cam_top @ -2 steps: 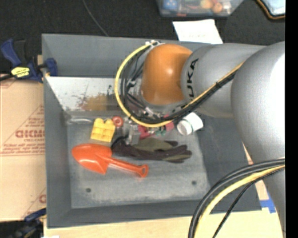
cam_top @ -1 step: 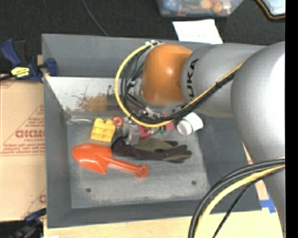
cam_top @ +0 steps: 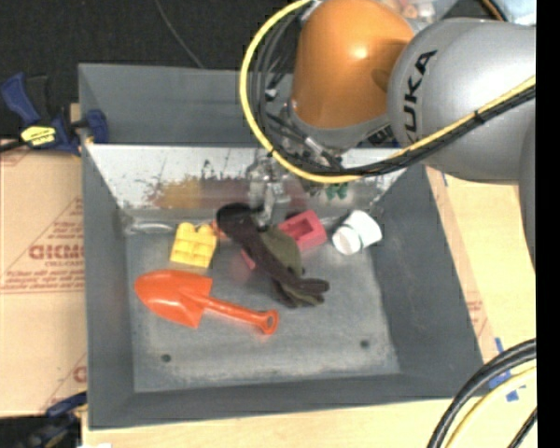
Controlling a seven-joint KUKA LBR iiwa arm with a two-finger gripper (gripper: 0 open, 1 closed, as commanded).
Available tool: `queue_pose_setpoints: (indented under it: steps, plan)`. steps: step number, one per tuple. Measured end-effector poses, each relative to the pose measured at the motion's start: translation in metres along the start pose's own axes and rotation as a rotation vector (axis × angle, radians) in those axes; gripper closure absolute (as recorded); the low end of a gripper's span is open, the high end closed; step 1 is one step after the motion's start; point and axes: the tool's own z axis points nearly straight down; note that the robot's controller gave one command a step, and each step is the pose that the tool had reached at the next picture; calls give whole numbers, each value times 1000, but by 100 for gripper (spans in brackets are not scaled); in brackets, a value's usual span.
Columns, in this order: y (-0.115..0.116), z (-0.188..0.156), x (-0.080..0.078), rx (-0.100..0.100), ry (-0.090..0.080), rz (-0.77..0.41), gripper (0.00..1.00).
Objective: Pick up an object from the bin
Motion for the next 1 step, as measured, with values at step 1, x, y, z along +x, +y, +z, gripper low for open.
queue_pose_setpoints:
  steps: [1]
  plan:
    - [1, 102, 10, -3, -1, 20, 100]
